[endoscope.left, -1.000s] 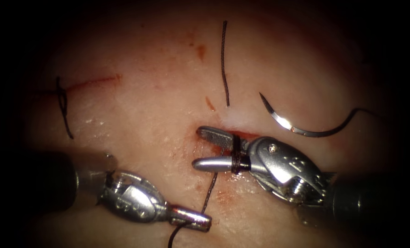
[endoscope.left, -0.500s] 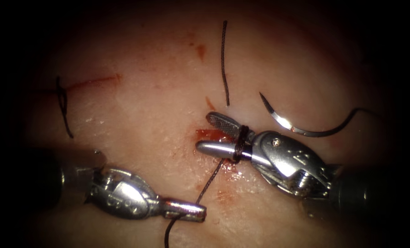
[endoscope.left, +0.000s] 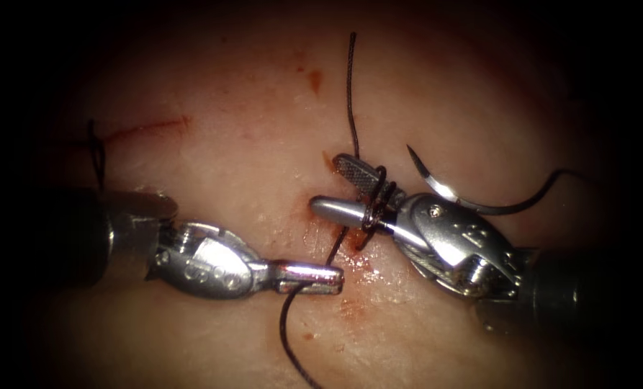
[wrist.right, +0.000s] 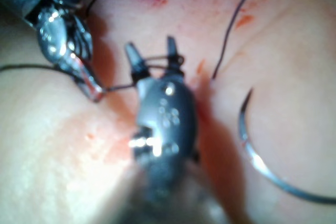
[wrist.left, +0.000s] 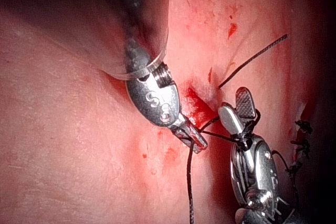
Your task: Wound Closure
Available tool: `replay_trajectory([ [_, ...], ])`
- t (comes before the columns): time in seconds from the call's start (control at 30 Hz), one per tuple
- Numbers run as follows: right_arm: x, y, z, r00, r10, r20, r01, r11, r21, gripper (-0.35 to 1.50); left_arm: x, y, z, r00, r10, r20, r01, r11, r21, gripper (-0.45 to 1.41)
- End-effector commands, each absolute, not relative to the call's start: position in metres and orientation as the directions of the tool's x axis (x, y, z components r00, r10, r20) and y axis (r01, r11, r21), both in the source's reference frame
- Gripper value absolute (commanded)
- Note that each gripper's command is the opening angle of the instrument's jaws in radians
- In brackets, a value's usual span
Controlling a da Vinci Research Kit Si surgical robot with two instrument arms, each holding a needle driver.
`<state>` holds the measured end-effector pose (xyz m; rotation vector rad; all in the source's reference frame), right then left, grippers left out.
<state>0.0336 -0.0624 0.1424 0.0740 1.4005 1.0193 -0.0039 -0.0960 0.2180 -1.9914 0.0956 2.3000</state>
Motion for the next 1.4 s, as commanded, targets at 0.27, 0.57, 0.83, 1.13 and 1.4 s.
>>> replay_trajectory([
  [0.27, 0.0359, -0.0617, 0.1431, -0.147, 0.605, -0.782, -0.643, 0.542, 0.541, 0.66, -0.0038, -0.0935, 0.2217, -0.163, 0.035, -0.986, -0.127, -0.992, -0.014, -0.45],
  [0.57, 0.0361, -0.0600, 0.1437, -0.144, 0.596, -0.790, -0.709, 0.495, 0.503, 0.64, -0.0037, -0.0926, 0.2223, -0.168, 0.037, -0.985, -0.135, -0.991, -0.014, -0.45],
  [0.83, 0.0354, -0.0588, 0.1445, -0.128, 0.602, -0.788, -0.766, 0.445, 0.465, 0.62, -0.0043, -0.0913, 0.2221, -0.175, 0.047, -0.983, -0.146, -0.989, -0.022, -0.45],
  [1.13, 0.0349, -0.0575, 0.1452, -0.105, 0.623, -0.775, -0.796, 0.414, 0.441, 0.57, -0.0046, -0.0900, 0.2223, -0.173, 0.053, -0.983, -0.147, -0.989, -0.028, -0.45],
  [1.4, 0.0352, -0.0559, 0.1470, -0.072, 0.651, -0.755, -0.819, 0.393, 0.417, 0.54, -0.0045, -0.0886, 0.2221, -0.173, 0.062, -0.983, -0.152, -0.988, -0.036, -0.45],
])
